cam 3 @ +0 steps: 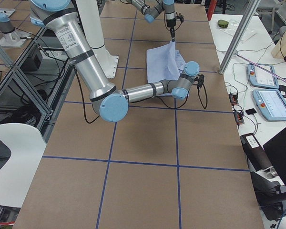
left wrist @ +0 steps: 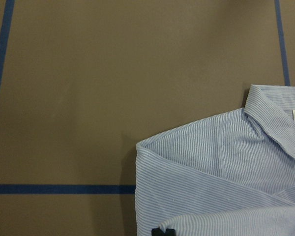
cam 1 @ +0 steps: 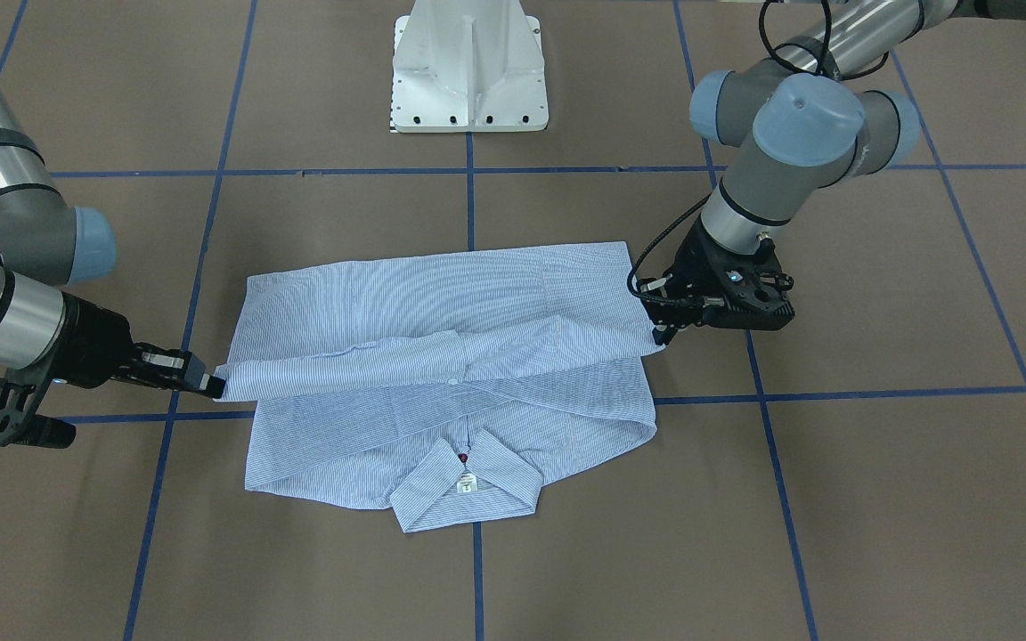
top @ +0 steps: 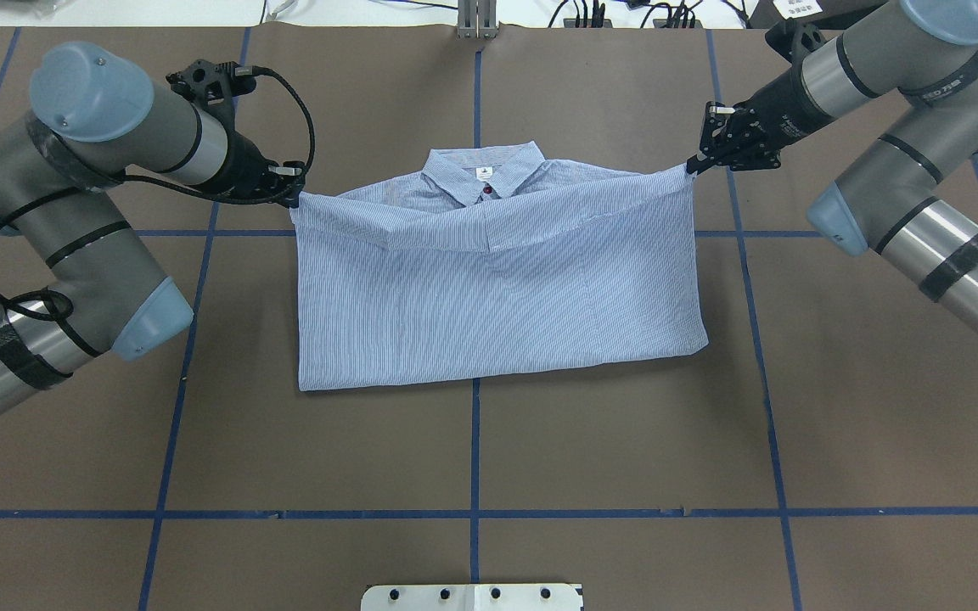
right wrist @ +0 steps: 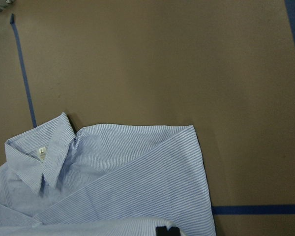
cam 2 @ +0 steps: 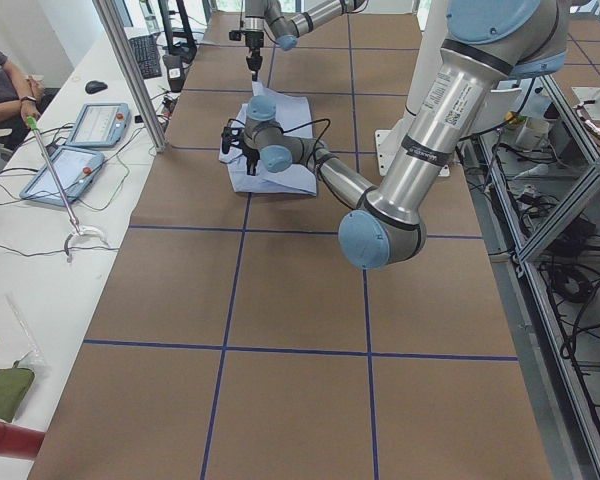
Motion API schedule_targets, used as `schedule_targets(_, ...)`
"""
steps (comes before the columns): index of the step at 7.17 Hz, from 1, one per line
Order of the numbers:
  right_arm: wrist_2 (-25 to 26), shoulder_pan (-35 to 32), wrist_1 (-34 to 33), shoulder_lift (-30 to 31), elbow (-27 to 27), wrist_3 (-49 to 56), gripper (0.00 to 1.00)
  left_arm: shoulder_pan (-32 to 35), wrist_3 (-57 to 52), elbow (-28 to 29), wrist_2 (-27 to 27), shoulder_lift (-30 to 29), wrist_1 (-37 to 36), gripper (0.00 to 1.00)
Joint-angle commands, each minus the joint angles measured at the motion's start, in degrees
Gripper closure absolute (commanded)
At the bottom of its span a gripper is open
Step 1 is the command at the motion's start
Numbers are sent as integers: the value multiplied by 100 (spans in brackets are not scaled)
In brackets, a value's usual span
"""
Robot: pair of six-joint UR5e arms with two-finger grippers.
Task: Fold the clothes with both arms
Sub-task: 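Lay the hem beside the collar and open both grippers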
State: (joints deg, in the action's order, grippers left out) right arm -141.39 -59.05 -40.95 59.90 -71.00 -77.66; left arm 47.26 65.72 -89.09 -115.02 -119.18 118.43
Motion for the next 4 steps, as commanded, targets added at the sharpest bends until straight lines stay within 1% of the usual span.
schedule_targets(1,129,34,0,-13,147,101,100,12,-7,408,6,-105,389,100)
schedule_targets(2,190,69,0,-74,156,102,100,12,-7,531,6,-114,470,100)
schedule_targets(4,340,131,-149,-250,183,102,100,12,-16,576,6,-97,471,100)
